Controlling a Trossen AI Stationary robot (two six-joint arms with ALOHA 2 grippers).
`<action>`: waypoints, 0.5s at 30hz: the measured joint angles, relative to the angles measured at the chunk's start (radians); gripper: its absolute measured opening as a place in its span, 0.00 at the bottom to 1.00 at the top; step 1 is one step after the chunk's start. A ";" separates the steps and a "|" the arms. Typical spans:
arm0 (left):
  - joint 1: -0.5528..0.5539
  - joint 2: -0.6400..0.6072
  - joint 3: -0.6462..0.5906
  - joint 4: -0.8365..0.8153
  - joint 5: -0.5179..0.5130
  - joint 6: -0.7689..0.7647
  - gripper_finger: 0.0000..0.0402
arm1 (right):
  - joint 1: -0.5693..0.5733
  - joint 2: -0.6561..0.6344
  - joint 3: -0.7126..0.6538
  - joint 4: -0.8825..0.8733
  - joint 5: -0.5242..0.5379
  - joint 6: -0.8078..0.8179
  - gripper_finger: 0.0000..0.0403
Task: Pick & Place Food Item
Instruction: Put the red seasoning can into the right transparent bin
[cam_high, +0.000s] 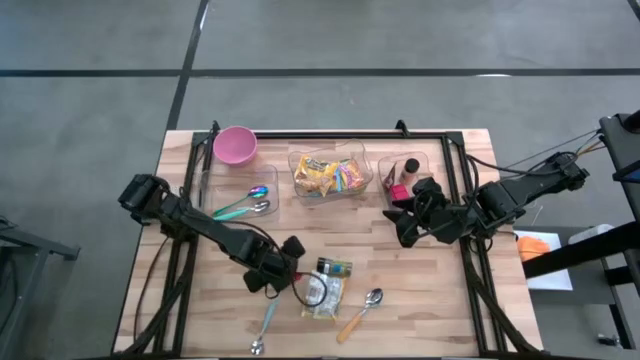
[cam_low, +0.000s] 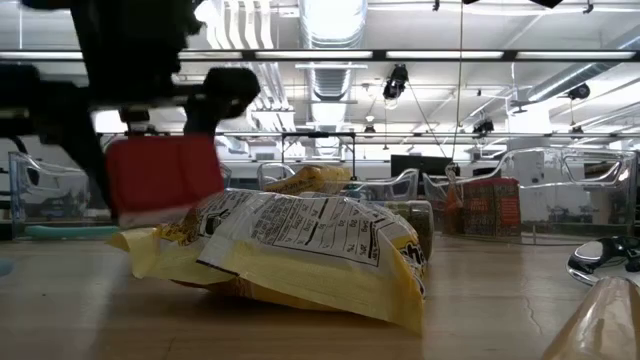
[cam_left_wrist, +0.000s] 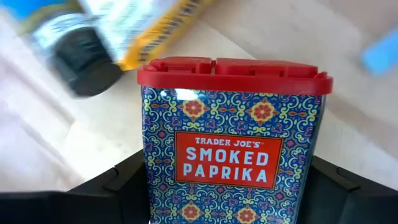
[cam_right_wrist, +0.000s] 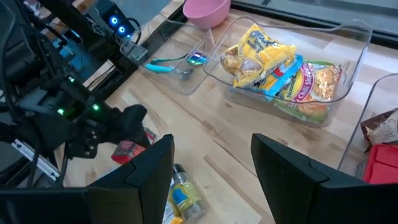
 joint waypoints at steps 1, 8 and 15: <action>0.003 -0.015 0.000 0.000 -0.003 -0.038 0.71 | 0.000 0.000 0.000 0.002 0.009 0.001 0.52; 0.035 -0.123 0.000 0.023 -0.072 -0.388 0.71 | 0.000 0.000 0.000 0.054 0.106 0.000 0.52; 0.101 -0.232 0.000 0.020 -0.150 -0.620 0.71 | 0.000 0.001 0.001 0.095 0.151 -0.015 0.52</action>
